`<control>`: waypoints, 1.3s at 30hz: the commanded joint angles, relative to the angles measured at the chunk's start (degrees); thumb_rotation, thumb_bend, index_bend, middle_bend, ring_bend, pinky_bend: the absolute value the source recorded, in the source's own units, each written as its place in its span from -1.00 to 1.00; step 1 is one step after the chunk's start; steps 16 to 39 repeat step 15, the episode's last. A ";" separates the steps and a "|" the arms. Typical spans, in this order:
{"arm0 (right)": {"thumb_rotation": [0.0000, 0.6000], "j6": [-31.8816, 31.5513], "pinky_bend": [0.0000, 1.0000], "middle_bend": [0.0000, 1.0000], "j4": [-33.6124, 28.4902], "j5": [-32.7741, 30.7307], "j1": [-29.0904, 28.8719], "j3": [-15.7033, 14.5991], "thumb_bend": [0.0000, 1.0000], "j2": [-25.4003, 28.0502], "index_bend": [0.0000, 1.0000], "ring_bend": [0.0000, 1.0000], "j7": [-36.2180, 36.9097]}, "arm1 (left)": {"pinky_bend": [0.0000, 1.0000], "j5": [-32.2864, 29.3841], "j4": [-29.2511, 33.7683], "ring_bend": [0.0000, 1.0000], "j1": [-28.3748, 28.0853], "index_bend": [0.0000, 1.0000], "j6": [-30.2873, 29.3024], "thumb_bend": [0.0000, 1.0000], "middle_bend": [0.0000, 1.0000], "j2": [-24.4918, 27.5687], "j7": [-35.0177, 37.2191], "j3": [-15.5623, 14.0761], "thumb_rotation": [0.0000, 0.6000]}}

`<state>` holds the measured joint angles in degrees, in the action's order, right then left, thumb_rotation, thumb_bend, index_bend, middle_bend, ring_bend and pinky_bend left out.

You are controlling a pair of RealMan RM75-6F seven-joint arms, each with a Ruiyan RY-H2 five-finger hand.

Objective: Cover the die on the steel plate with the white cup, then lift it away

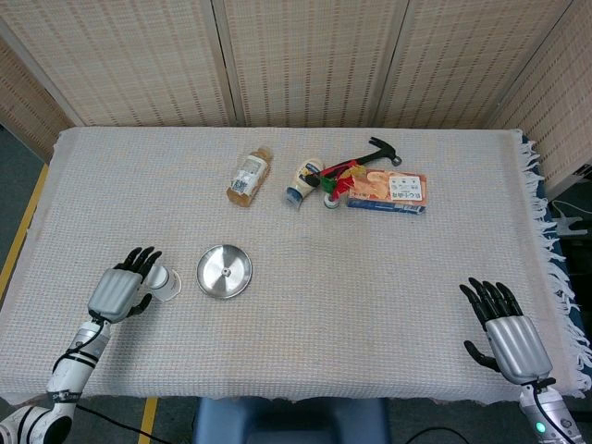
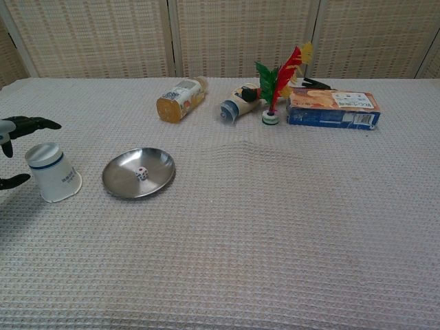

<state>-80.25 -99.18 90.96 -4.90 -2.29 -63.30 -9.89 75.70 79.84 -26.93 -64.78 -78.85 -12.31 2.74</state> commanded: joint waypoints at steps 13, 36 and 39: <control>1.00 -1.88 -1.00 -1.00 -0.29 2.33 0.76 -0.55 -0.66 0.38 -1.00 -1.00 0.20 | -0.71 10.99 1.80 -1.00 15.60 -1.00 -20.68 -0.27 -1.00 4.08 14.99 -6.88 1.00; 1.00 -2.32 -1.00 -1.00 -0.21 2.78 0.92 -0.64 -0.66 0.45 -1.00 -1.00 0.44 | -0.72 11.33 1.67 -1.00 15.92 -1.00 -21.09 -0.27 -1.00 3.94 14.35 -6.61 1.00; 1.00 -2.32 -1.00 -1.00 -0.21 2.78 0.92 -0.64 -0.66 0.45 -1.00 -1.00 0.44 | -0.72 11.33 1.67 -1.00 15.92 -1.00 -21.09 -0.27 -1.00 3.94 14.35 -6.61 1.00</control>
